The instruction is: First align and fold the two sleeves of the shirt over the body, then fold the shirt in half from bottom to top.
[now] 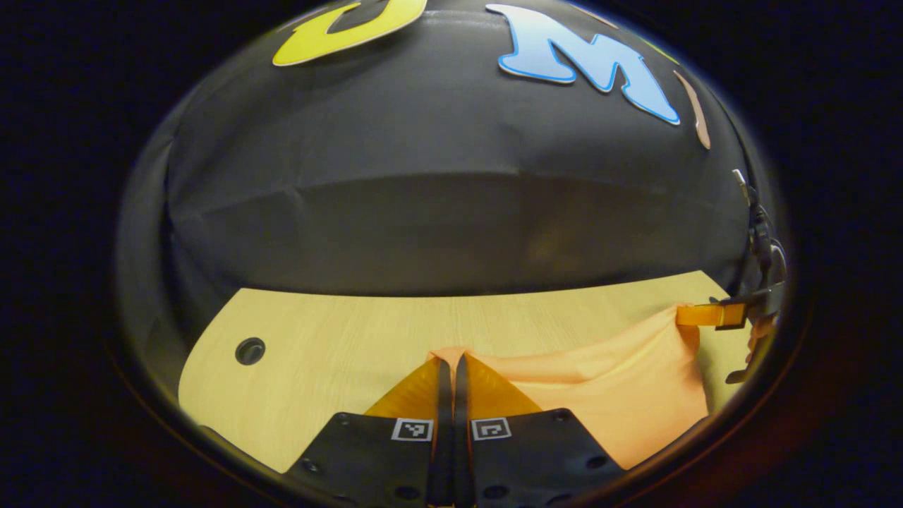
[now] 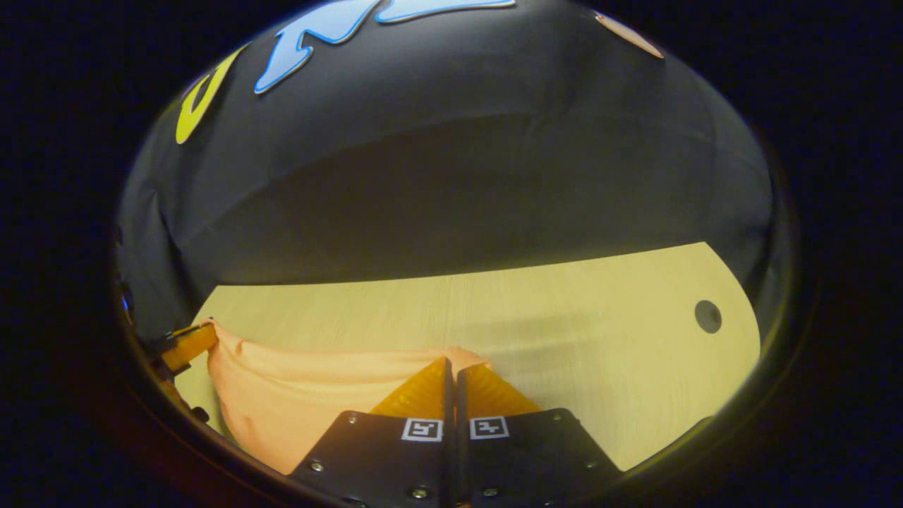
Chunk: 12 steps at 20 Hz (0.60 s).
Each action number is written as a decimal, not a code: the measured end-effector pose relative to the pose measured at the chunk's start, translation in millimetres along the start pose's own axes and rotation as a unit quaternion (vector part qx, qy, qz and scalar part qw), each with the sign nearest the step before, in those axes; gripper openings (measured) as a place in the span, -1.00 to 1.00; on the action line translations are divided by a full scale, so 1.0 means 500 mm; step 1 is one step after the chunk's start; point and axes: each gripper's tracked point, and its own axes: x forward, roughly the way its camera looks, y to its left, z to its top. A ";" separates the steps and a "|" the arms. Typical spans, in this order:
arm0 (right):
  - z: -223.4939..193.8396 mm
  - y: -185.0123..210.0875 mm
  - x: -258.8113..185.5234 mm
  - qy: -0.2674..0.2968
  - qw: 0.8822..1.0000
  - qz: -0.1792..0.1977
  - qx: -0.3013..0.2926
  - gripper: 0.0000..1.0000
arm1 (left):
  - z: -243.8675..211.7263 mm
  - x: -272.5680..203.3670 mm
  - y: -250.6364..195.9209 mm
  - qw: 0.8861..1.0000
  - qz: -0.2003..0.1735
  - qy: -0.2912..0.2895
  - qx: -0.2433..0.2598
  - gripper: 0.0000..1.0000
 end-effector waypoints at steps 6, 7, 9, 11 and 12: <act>-0.035 -0.002 0.031 0.013 1.000 -0.003 -0.017 -1.00 | -0.045 0.035 0.001 1.000 0.009 0.012 -0.013 -0.87; -0.035 -0.002 0.030 0.012 1.000 -0.003 -0.016 -0.99 | -0.051 0.036 0.004 1.000 0.016 0.016 -0.013 -0.80; -0.032 0.002 0.024 0.009 1.000 0.001 -0.018 -0.87 | -0.043 0.027 0.003 1.000 0.020 0.015 -0.016 -0.43; -0.019 0.002 0.003 0.003 1.000 -0.008 -0.028 -0.22 | -0.021 0.013 0.005 0.999 0.023 0.003 -0.021 0.05; -0.012 0.004 -0.011 -0.002 0.999 -0.009 -0.031 -0.20 | -0.012 -0.006 0.007 1.000 0.023 -0.001 -0.022 0.02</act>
